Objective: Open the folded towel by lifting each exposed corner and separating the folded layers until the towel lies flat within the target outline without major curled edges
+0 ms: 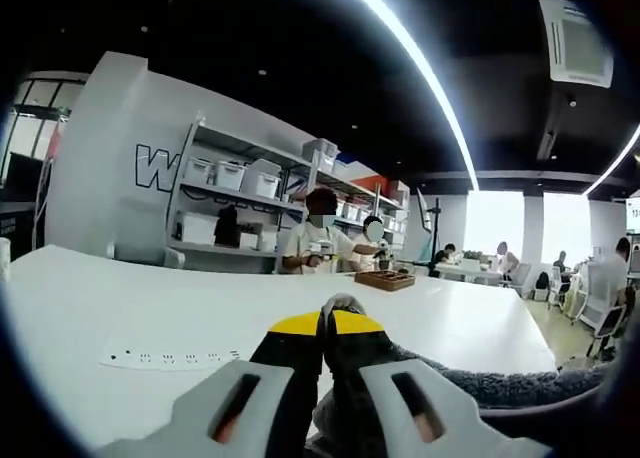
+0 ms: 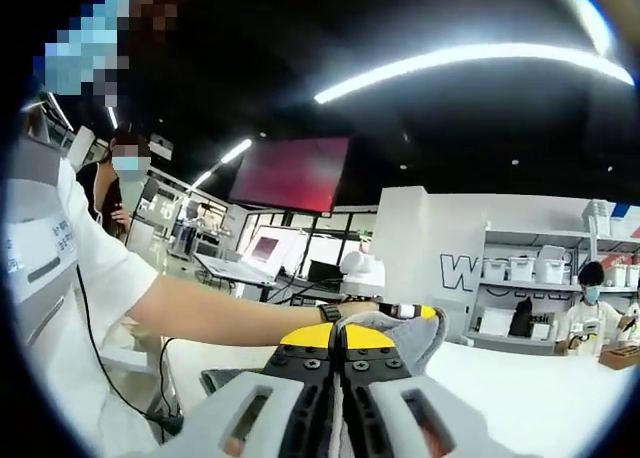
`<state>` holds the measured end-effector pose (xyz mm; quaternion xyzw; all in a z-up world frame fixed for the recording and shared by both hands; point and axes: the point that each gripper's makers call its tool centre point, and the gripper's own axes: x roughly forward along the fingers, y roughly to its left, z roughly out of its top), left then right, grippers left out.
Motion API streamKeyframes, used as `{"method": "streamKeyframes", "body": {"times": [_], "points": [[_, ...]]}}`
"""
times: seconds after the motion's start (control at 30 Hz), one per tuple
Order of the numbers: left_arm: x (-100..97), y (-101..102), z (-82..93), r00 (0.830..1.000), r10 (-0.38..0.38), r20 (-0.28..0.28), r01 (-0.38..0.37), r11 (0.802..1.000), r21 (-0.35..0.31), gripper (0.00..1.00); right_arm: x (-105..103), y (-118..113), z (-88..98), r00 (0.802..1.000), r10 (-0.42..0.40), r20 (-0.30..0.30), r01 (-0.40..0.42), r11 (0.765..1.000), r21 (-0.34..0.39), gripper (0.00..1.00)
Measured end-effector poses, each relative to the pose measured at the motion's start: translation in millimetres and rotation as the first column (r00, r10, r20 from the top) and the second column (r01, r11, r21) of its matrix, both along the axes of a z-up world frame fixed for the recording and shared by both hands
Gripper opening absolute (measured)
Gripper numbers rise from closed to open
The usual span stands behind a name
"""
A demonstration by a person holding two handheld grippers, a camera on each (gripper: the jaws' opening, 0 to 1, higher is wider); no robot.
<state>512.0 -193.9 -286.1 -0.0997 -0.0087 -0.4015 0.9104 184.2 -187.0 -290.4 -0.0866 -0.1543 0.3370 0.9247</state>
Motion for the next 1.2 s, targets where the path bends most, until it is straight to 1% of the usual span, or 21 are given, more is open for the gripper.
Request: {"method": "streamKeyframes", "body": {"times": [0.13,0.23,0.4,0.47,0.63,0.7,0.73,0.9,0.93,1.0,1.13,1.2], "points": [[-0.5,-6.7,-0.2,1.0,-0.003,0.009,0.003,1.0,0.019,0.0,0.6,-6.0,1.2,1.0,-0.021,0.003,0.021,1.0,-0.004,0.0],[-1.1,-10.4,-0.5,1.0,-0.011,0.006,0.011,1.0,0.019,0.0,-0.5,-5.7,-0.8,1.0,-0.02,0.0,0.02,1.0,-0.011,0.0],[-1.3,-14.0,3.4,1.0,-0.015,0.007,0.015,1.0,0.015,0.0,-0.6,-9.9,-2.1,0.999,-0.048,0.011,0.049,0.998,-0.035,0.0],[-2.9,-16.1,8.8,1.0,-0.024,0.017,0.024,1.0,0.001,0.0,-1.7,-11.7,-1.0,0.998,-0.055,0.015,0.055,0.998,-0.037,0.0],[-4.8,-22.6,16.1,0.999,-0.045,0.009,0.046,0.999,-0.026,0.0,-3.0,-14.8,0.4,0.998,-0.064,0.024,0.065,0.997,-0.036,0.0],[-5.6,-26.4,17.6,0.999,-0.049,0.013,0.049,0.999,-0.021,0.0,-3.0,-15.8,1.0,0.997,-0.07,0.026,0.071,0.997,-0.034,0.0],[-6.1,-28.4,17.8,0.999,-0.047,0.022,0.047,0.999,-0.008,0.0,-3.0,-16.6,0.8,0.997,-0.075,0.028,0.076,0.996,-0.037,0.0],[-8.0,-36.1,20.0,0.998,-0.054,0.037,0.054,0.999,-0.001,0.0,-3.8,-21.6,0.7,0.995,-0.095,0.044,0.097,0.994,-0.048,0.0],[-7.5,-37.5,20.6,0.998,-0.054,0.036,0.054,0.999,0.002,0.0,-4.0,-21.8,-0.6,0.996,-0.088,0.033,0.09,0.995,-0.045,0.0],[-7.1,-40.8,21.6,0.998,-0.057,0.031,0.057,0.998,-0.004,0.0,-4.5,-22.3,-2.1,0.995,-0.092,0.036,0.094,0.994,-0.049,0.0],[-7.0,-46.4,21.6,0.998,-0.06,0.015,0.06,0.998,0.006,0.0,-5.3,-22.5,-4.6,0.994,-0.102,0.04,0.104,0.992,-0.069,0.0],[-5.9,-48.5,19.4,0.998,-0.058,-0.006,0.058,0.998,0.008,0.0,-5.3,-22.3,-5.2,0.994,-0.105,0.043,0.108,0.991,-0.076,0.0]]}}
